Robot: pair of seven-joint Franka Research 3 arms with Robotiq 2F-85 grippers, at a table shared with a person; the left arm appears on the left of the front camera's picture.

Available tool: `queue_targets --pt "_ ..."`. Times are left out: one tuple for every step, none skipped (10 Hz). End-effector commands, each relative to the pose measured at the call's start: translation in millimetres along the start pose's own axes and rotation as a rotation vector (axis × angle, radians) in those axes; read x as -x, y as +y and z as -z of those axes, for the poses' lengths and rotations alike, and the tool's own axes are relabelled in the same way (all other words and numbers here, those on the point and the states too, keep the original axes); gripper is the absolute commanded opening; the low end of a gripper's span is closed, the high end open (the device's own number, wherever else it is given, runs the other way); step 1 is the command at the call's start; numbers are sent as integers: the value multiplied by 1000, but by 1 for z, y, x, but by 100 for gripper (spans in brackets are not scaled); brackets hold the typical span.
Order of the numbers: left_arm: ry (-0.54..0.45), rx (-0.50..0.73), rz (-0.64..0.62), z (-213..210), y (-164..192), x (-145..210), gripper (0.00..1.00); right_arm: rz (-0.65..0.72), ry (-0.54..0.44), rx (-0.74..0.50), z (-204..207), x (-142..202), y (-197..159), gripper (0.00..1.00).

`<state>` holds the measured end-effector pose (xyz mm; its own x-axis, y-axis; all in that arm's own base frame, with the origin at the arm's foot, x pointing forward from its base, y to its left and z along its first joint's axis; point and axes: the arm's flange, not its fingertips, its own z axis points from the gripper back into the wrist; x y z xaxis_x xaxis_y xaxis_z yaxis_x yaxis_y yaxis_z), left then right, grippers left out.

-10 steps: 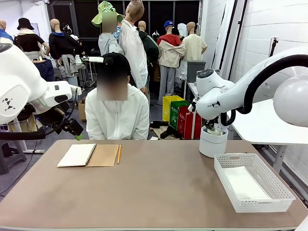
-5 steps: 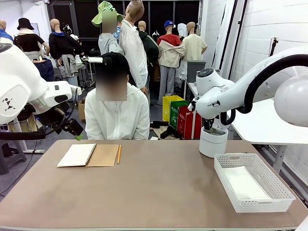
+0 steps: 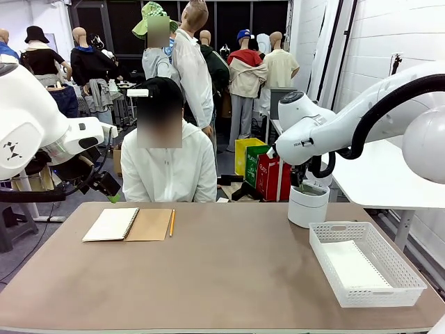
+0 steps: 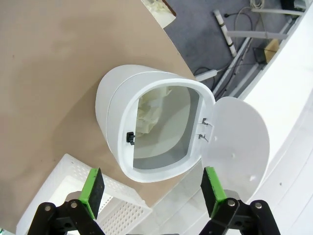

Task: Sort the paper based on its condition.
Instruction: If a person hands you a paper, place it in the Organizing basket , and if it's crumpled, put it in the Trash can.

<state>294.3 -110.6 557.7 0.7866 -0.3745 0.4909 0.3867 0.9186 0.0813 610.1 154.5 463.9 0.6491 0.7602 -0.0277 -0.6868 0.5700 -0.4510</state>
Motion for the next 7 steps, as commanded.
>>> queue_targets --pt "-1 2 0 0 0 0 100 -4 -8 8 4 -1 -2 100" --pt "-1 2 0 0 0 0 100 -4 -8 8 4 -1 -2 100" --pt "-1 2 0 0 0 0 100 -4 -8 8 4 -1 -2 100" --pt "-1 2 0 0 0 0 100 -4 -8 8 4 -1 -2 100" --pt "-1 2 0 0 0 0 100 -4 -8 8 4 -1 -2 100" --pt "-1 2 0 0 0 0 100 -4 -8 8 4 -1 -2 100" --pt "-1 2 0 0 0 0 100 -4 -8 8 4 -1 -2 100"
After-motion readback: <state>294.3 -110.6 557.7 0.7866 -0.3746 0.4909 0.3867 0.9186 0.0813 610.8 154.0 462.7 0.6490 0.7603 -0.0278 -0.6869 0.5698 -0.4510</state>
